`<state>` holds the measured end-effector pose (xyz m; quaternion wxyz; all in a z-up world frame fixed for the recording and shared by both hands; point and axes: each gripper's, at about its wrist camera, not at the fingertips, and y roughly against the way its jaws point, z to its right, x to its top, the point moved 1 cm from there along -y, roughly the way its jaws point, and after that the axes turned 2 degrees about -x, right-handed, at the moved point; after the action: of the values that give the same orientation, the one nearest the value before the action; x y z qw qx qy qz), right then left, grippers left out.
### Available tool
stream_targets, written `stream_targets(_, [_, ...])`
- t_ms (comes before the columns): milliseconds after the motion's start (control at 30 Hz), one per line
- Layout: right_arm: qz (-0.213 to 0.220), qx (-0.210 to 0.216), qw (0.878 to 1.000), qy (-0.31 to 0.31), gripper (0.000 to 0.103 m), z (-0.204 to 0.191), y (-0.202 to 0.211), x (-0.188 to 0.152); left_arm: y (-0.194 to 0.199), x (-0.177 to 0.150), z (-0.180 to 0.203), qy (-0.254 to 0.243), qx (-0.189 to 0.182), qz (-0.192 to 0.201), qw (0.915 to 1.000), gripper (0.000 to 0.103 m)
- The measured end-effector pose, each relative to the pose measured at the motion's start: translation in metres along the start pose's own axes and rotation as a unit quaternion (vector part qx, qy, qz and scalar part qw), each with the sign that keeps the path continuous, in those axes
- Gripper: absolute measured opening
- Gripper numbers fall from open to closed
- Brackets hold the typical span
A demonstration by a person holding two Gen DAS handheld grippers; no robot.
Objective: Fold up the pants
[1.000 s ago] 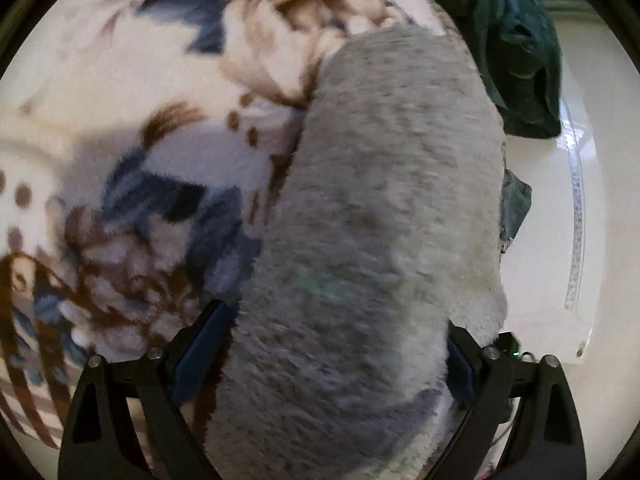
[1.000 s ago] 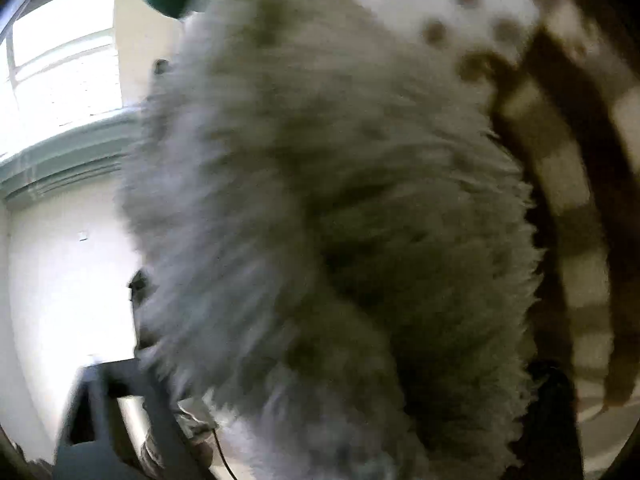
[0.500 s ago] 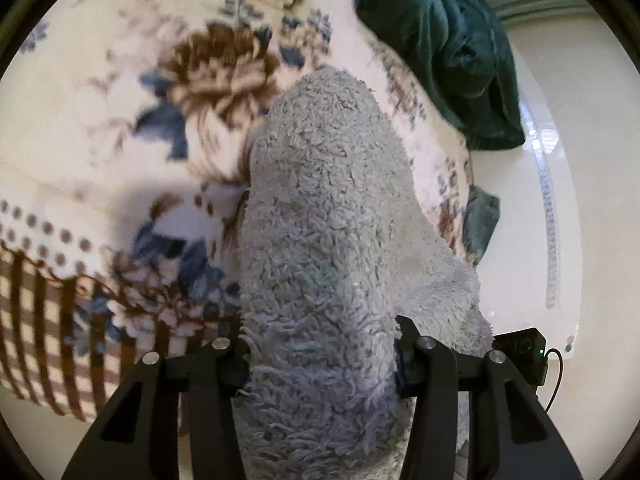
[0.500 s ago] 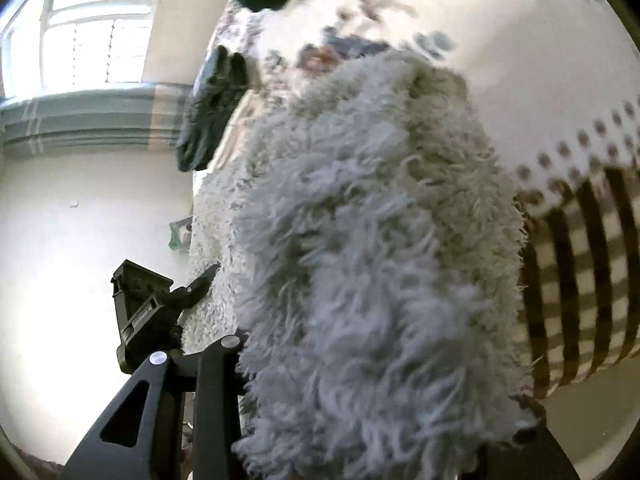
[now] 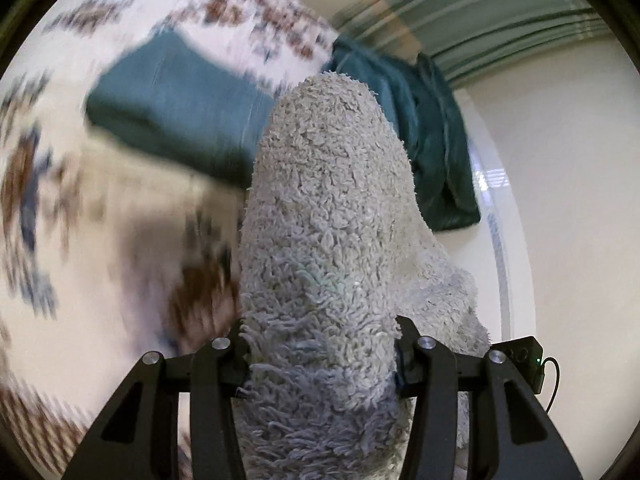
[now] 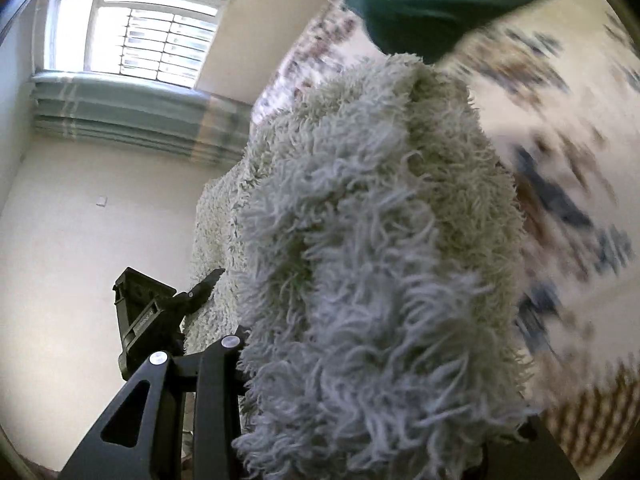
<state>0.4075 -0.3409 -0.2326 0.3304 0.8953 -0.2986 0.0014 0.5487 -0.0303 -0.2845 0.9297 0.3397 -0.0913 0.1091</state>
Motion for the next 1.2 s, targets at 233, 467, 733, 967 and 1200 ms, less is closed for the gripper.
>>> stream_targets(233, [0.021, 0.013, 1.0, 0.014, 0.04, -0.079, -0.132, 0.106, 0.012, 0.179, -0.044, -0.02, 0.009, 0.029, 0.9994, 0.045])
stream_targets(467, [-0.006, -0.014, 1.0, 0.0, 0.04, -0.081, -0.278, 0.177, -0.034, 0.276, -0.125, -0.01, 0.054, 0.005, 0.9985, 0.045])
stream_targets(733, [-0.062, -0.119, 0.991, 0.017, 0.056, -0.07, -0.326, 0.172, -0.058, 0.279, -0.176, -0.008, 0.115, -0.042, 0.9924, 0.048])
stream_targets(967, [-0.064, -0.224, 0.967, 0.1, 0.093, -0.098, -0.302, 0.165, -0.045, 0.273, -0.159, -0.042, 0.213, -0.016, 0.976, 0.073])
stream_targets(1200, [0.02, -0.362, 0.916, 0.172, 0.103, -0.136, -0.252, 0.147, -0.015, 0.24, -0.117, -0.091, 0.314, 0.038, 0.9443, 0.097])
